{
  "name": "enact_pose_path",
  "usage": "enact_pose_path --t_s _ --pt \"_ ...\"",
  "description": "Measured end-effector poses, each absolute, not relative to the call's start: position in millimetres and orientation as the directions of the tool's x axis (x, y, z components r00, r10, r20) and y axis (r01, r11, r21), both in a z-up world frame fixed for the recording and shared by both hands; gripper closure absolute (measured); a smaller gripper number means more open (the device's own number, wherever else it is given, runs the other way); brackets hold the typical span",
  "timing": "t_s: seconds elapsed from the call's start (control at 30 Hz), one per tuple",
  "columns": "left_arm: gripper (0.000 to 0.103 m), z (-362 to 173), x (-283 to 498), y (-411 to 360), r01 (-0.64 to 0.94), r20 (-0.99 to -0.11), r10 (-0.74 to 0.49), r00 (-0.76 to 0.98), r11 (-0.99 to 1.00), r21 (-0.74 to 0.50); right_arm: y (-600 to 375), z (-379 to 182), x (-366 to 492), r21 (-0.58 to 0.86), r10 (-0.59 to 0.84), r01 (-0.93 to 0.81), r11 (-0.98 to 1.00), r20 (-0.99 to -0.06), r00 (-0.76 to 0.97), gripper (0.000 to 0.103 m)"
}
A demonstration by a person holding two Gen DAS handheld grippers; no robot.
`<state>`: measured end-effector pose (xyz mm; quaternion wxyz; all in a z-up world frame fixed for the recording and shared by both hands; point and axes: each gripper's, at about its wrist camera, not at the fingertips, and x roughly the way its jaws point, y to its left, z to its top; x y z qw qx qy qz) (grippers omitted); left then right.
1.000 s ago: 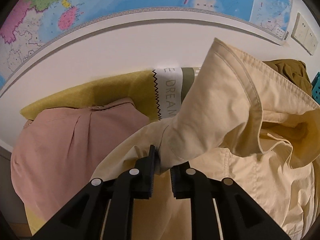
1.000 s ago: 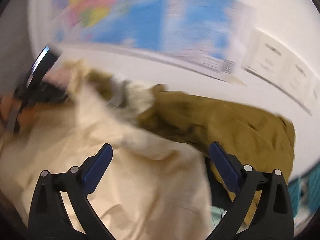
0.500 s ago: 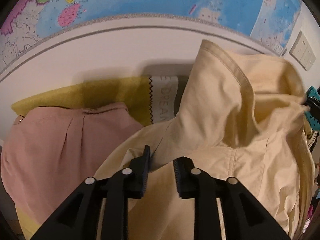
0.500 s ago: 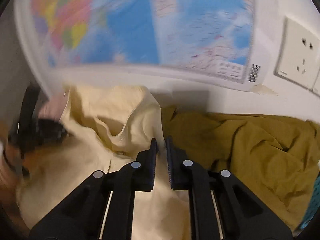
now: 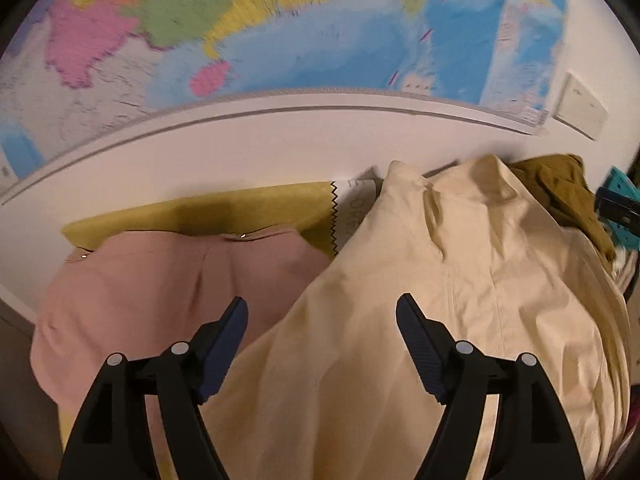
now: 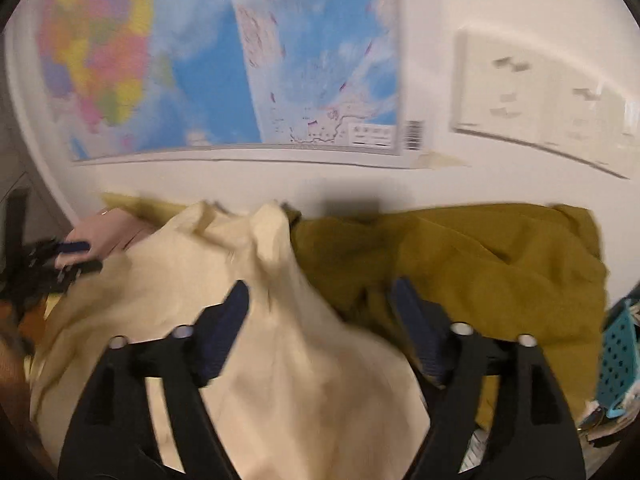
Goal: Fold large clothes
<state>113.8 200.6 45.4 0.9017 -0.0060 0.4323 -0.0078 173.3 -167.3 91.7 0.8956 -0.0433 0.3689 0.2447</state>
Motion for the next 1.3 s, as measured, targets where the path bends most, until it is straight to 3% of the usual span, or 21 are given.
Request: enact_pose_path --t_s 0.13,0.4,0.43,0.47,0.5,0.53,0.57,0.8,0.97,1.03,1.07,1.17,1.3 --pt "0.028 45 76 208 0.026 -0.756 -0.015 0.654 1.0 0.003 -208 84 108 0.133 0.414 -0.467 0.874 -0.707 0.574 0.012" --pt "0.028 34 35 208 0.018 -0.745 -0.045 0.665 0.999 -0.045 -267 -5 -14 0.314 0.44 -0.345 0.884 -0.808 0.391 0.01" --pt "0.028 33 32 207 0.019 -0.745 -0.049 0.665 0.999 -0.049 -274 -17 -24 0.388 0.492 -0.321 0.864 -0.789 0.369 0.022" --pt "0.028 33 30 205 0.018 -0.743 -0.052 0.668 0.998 -0.054 -278 -22 -29 0.434 0.527 -0.308 0.846 -0.769 0.362 0.047" --pt "0.028 33 28 205 0.019 -0.741 -0.055 0.669 0.998 -0.057 -281 -26 -33 0.481 0.563 -0.297 0.825 -0.749 0.35 0.061" --pt "0.028 33 26 205 0.02 -0.741 -0.055 0.669 0.998 -0.056 -286 -25 -34 0.489 0.565 -0.287 0.824 -0.743 0.358 0.082" --pt "0.028 34 24 205 0.017 -0.739 -0.05 0.671 0.998 -0.052 -289 -17 -35 0.478 0.557 -0.288 0.83 -0.738 0.382 0.097" --pt "0.028 47 -8 208 0.004 -0.704 -0.002 0.71 1.0 0.001 -328 89 -13 0.289 0.371 -0.234 0.928 -0.678 0.635 0.099" --pt "0.028 34 -50 226 -0.007 -0.701 0.006 0.713 1.0 0.001 -323 61 20 0.137 0.208 -0.16 0.978 -0.755 0.622 0.095" --pt "0.028 24 -67 232 -0.02 -0.71 0.006 0.704 1.0 -0.012 -326 31 30 0.155 0.195 -0.117 0.981 -0.791 0.579 0.088" --pt "0.028 19 -75 234 -0.017 -0.721 -0.01 0.693 0.999 -0.03 -328 17 33 0.145 0.173 -0.094 0.985 -0.806 0.566 0.077" --pt "0.028 9 -96 237 0.007 -0.732 -0.048 0.68 0.998 -0.06 -332 -6 33 0.187 0.18 -0.044 0.981 -0.82 0.544 0.059" --pt "0.027 2 -125 224 0.088 -0.728 -0.134 0.672 0.991 -0.101 -338 0 20 0.261 0.225 -0.026 0.965 -0.772 0.595 0.041"
